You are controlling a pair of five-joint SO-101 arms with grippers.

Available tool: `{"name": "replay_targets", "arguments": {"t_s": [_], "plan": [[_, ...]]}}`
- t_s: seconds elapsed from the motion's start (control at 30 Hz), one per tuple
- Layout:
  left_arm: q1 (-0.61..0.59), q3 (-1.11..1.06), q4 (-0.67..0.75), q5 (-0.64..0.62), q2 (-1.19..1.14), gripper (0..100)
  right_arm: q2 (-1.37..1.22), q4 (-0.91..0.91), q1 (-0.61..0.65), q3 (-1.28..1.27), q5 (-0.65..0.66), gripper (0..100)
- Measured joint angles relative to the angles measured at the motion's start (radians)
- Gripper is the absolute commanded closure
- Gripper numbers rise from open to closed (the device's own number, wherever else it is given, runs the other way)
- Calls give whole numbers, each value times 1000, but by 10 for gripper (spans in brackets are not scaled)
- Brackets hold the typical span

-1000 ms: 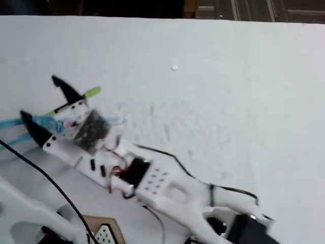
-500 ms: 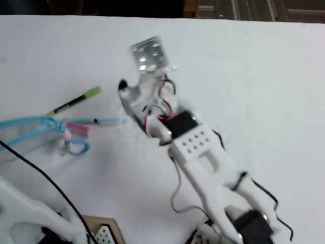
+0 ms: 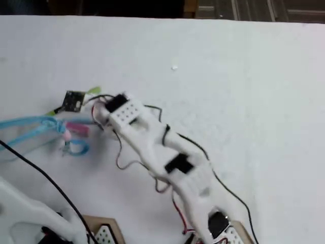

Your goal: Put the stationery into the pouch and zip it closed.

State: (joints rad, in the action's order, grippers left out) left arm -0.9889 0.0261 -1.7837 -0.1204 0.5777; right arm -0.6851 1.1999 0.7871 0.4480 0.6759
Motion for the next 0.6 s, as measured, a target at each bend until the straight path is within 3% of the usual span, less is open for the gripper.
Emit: {"name": "replay_targets", "arguments": {"t_s": [0.2,0.37,0.5,0.6], "plan": [[0,0,0,0,0,978,-370,189,-5,545,26,704],[0,0,0,0,0,978,-591,371,-17,947,23,845],[0,0,0,0,0,978,-655,509,-25,1108,95,979],[0,0,0,0,0,978,-657,540,-55,1120,112,971]]}}
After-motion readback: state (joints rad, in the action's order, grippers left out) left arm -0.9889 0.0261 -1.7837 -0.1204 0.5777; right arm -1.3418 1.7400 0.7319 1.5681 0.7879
